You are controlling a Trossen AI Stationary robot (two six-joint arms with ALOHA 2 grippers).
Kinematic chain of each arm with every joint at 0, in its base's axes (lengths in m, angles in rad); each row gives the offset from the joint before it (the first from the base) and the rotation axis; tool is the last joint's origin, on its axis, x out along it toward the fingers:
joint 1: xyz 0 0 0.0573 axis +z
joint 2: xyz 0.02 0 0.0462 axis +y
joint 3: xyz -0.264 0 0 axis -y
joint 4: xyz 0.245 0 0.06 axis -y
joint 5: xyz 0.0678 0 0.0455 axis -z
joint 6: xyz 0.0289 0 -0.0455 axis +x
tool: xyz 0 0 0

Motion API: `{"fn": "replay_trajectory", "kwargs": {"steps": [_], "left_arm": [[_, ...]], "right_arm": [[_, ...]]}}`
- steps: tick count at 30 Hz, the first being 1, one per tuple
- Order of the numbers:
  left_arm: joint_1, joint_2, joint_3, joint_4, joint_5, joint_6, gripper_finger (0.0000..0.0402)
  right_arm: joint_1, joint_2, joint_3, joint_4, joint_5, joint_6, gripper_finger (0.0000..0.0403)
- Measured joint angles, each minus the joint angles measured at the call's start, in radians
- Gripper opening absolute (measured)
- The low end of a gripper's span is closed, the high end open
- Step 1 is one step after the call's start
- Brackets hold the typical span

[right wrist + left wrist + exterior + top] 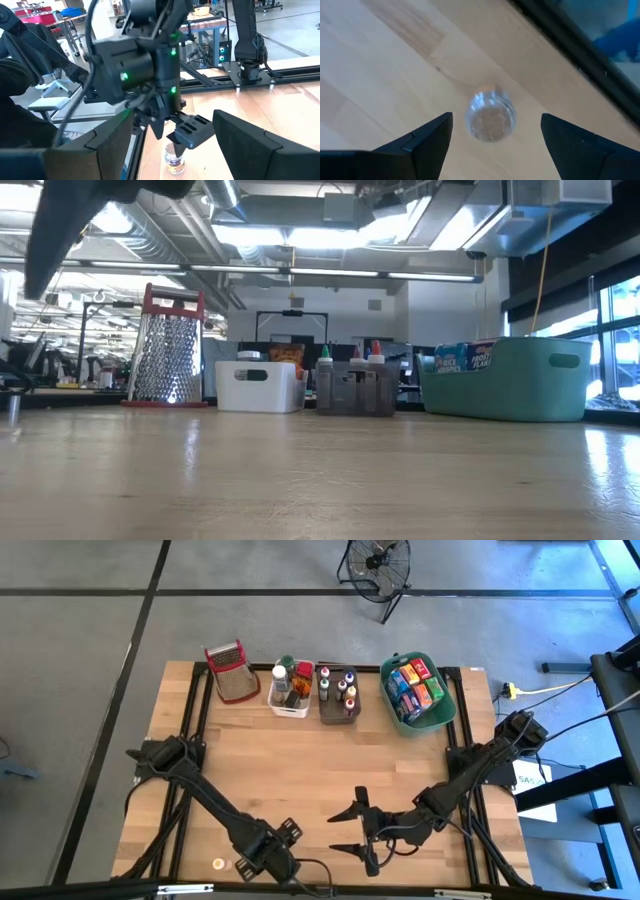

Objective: Pick & Place Kitchen Items
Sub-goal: Put the brown seasoning bottle into the white bin

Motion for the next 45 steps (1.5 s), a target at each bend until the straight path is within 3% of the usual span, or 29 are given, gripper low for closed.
{"fn": "replay_trajectory", "kwargs": {"steps": [19,45], "left_arm": [[0.020,-0.005,-0.145,0.159,0.026,0.018,0.0299],[0.019,-0.005,-0.223,0.275,0.055,0.021,0.0299]], "right_arm": [[0.000,0.000,0.000,-0.004,-0.001,-0.004,0.0277],[0.000,0.000,0.000,-0.012,-0.001,-0.004,0.0277]]}}
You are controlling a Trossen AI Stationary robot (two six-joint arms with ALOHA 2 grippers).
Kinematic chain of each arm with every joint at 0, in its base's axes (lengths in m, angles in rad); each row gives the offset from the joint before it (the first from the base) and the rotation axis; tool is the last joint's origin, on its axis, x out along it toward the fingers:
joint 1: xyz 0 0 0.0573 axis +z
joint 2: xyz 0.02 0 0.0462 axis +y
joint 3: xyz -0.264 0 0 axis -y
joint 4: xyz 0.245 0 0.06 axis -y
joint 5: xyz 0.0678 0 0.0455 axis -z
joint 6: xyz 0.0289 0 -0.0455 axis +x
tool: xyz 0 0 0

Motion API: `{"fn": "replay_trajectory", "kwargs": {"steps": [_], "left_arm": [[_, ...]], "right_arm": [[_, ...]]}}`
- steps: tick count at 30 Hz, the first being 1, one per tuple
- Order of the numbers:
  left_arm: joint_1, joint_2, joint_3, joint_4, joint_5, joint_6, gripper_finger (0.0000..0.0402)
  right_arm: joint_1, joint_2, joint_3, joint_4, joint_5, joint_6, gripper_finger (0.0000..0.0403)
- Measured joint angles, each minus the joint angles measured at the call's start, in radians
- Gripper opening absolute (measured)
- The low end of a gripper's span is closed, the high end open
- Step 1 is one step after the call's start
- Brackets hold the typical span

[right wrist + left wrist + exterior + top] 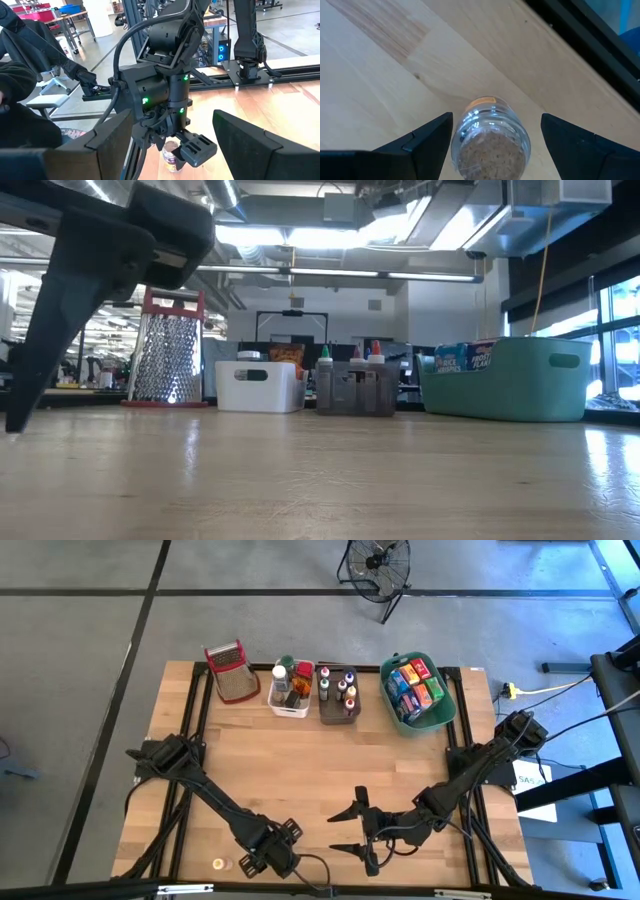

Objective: Pick & Place Kitchen Items
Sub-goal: Put the brown seasoning bottle into the white bin

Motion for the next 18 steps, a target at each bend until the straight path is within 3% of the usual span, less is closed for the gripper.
{"fn": "replay_trajectory", "kwargs": {"steps": [8,18], "left_arm": [[0.000,0.000,0.000,0.010,-0.003,0.000,0.0283],[-0.004,0.000,0.000,0.010,-0.003,-0.004,0.0201]], "right_arm": [[-0.008,0.000,0.000,0.000,0.000,0.000,0.0277],[-0.008,0.000,0.000,0.000,0.000,0.000,0.0277]]}}
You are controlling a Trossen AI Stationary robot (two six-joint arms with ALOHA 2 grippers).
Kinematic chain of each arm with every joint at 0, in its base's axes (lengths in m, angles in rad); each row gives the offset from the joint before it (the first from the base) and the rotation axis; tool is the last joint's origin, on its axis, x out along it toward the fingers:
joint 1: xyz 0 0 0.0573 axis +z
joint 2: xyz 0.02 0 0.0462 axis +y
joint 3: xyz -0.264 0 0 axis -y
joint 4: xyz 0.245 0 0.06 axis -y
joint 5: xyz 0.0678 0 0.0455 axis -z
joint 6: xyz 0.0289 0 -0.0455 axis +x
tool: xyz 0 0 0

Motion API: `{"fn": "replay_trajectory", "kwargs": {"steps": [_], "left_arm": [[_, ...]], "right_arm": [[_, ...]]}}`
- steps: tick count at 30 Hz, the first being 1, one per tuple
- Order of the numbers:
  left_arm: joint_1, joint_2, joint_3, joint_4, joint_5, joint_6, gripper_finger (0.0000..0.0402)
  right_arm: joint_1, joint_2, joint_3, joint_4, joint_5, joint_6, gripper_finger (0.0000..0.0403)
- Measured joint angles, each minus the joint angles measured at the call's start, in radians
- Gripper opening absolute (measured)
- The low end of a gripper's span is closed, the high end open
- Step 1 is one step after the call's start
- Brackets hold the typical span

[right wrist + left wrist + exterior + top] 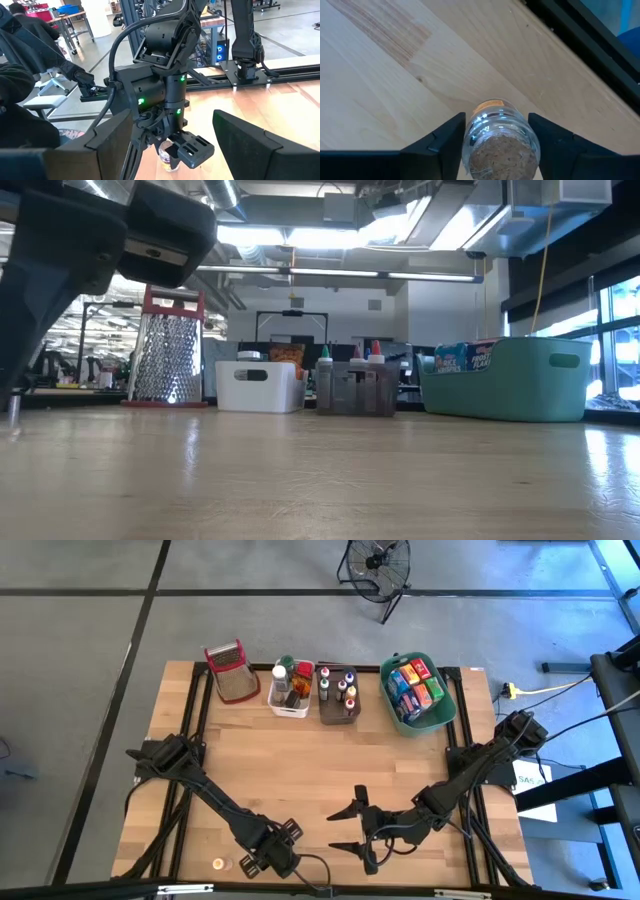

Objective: Pick & Place Kitchen Items
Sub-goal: Put the brown seasoning bottle into the white bin

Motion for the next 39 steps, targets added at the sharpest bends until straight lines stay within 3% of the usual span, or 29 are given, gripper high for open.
{"fn": "replay_trajectory", "kwargs": {"steps": [14,21,27,32,39], "left_arm": [[-0.008,-0.011,0.003,-0.095,0.062,-0.020,0.0189],[-0.015,-0.152,0.002,-0.248,-0.105,-0.060,0.0189],[-0.002,-0.369,0.003,-0.389,-0.281,-0.057,0.0189],[0.114,-0.526,0.004,-0.398,-0.290,0.031,0.0189],[0.449,-0.631,0.004,-0.420,-0.259,0.174,0.0189]], "right_arm": [[0.000,0.049,0.000,0.058,-0.007,-0.015,0.0277],[0.014,0.070,0.000,0.148,-0.014,-0.056,0.0277],[0.029,0.070,0.000,0.206,-0.089,-0.156,0.0277],[0.024,0.070,0.000,0.201,-0.088,-0.175,0.0277],[0.003,0.070,0.000,0.201,-0.088,-0.196,0.0277]]}}
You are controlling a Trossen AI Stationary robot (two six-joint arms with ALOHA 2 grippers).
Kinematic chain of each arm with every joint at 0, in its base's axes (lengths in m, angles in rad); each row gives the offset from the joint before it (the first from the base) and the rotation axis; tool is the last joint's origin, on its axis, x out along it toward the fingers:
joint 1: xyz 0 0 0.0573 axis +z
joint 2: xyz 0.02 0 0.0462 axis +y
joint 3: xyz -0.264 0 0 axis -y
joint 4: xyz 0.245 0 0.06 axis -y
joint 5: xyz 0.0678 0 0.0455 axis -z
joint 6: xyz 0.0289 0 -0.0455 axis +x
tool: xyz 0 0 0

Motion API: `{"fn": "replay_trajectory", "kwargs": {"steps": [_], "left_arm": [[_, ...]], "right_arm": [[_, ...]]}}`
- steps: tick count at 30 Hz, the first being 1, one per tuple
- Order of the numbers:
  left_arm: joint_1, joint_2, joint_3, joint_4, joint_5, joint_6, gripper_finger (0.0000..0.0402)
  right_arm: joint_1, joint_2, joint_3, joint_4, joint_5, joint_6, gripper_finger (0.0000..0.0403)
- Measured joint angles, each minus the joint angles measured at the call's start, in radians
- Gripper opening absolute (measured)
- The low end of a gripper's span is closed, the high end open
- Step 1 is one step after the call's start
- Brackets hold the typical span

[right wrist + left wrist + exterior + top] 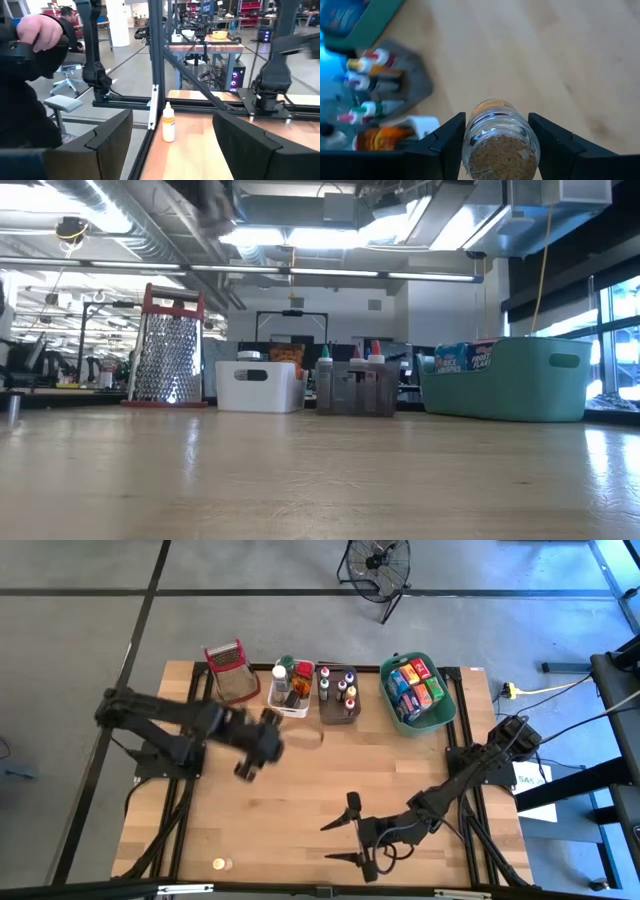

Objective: Pick & Place Kitchen Items
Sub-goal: Put the brown seasoning bottle into the white bin

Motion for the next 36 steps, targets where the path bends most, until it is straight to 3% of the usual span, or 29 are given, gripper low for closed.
{"fn": "replay_trajectory", "kwargs": {"steps": [5,9,15,23,36], "left_arm": [[0.340,0.000,0.000,0.068,0.201,0.077,0.0191],[0.586,0.037,-0.016,0.126,0.324,0.042,0.0197],[0.828,0.058,-0.155,0.351,0.374,-0.028,0.0190],[0.956,0.133,-0.200,0.394,0.376,-0.037,0.0195],[0.975,0.298,-0.192,0.484,0.318,-0.070,0.0194]], "right_arm": [[-0.009,0.000,0.000,-0.012,0.002,0.030,0.0277],[-0.004,0.000,0.000,-0.044,-0.027,0.036,0.0277],[0.014,0.000,0.000,-0.100,-0.046,0.042,0.0277],[0.011,0.000,0.000,-0.143,-0.045,0.034,0.0277],[0.010,0.000,0.000,-0.208,-0.042,0.008,0.0277]]}}
